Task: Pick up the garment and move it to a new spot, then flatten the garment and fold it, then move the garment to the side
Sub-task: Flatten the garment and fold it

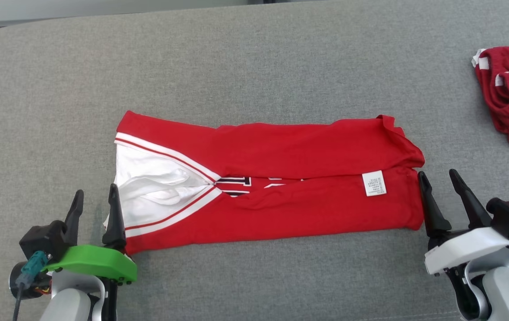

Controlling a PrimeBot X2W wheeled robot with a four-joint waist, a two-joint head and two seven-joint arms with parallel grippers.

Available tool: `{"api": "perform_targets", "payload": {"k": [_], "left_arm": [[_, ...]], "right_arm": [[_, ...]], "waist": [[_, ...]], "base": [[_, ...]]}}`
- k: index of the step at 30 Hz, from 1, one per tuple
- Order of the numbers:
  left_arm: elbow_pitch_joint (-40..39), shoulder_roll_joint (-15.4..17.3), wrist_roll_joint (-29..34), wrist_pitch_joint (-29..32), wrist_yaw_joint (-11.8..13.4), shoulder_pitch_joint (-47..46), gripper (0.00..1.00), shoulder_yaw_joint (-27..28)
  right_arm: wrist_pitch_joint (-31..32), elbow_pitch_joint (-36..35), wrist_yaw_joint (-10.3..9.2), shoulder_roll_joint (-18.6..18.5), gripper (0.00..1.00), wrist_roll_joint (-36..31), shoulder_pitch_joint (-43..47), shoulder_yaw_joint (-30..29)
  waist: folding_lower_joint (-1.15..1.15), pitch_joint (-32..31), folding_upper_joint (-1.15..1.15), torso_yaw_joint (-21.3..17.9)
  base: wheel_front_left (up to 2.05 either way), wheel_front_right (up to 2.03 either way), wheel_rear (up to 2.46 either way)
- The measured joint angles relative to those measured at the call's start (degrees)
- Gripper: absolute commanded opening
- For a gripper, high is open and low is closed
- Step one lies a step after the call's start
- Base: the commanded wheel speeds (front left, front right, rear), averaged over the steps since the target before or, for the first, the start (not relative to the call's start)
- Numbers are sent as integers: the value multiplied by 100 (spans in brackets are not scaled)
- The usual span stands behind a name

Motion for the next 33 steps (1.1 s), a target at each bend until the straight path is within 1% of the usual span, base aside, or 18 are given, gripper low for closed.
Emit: {"api": "perform_targets", "payload": {"k": [3,7,12,15,23,33], "left_arm": [[-433,15,398,-13,245,129,100,74],[-1054,26,897,-21,453,287,100,151],[-1470,108,1211,-21,539,491,100,146],[-1624,137,1281,-21,558,607,100,85],[-1764,188,1295,111,565,733,100,-18],[-1871,200,1289,130,643,734,100,-19]], "right_arm": [[80,-446,0,159,100,-332,306,-250],[277,-1262,0,414,100,-764,527,-508],[593,-2057,0,608,100,-1063,668,-608],[764,-2371,0,673,100,-1152,761,-651],[1002,-2715,0,760,100,-1192,972,-694],[1051,-2658,0,762,100,-1128,1017,-747]], "waist": [[0,-111,0,3],[0,-258,0,-31],[0,-425,0,-94],[0,-539,0,-123],[0,-743,0,-183],[0,-646,0,-153]], "base": [[0,0,0],[0,0,0],[0,0,0],[0,0,0],[0,0,0],[0,0,0]]}}
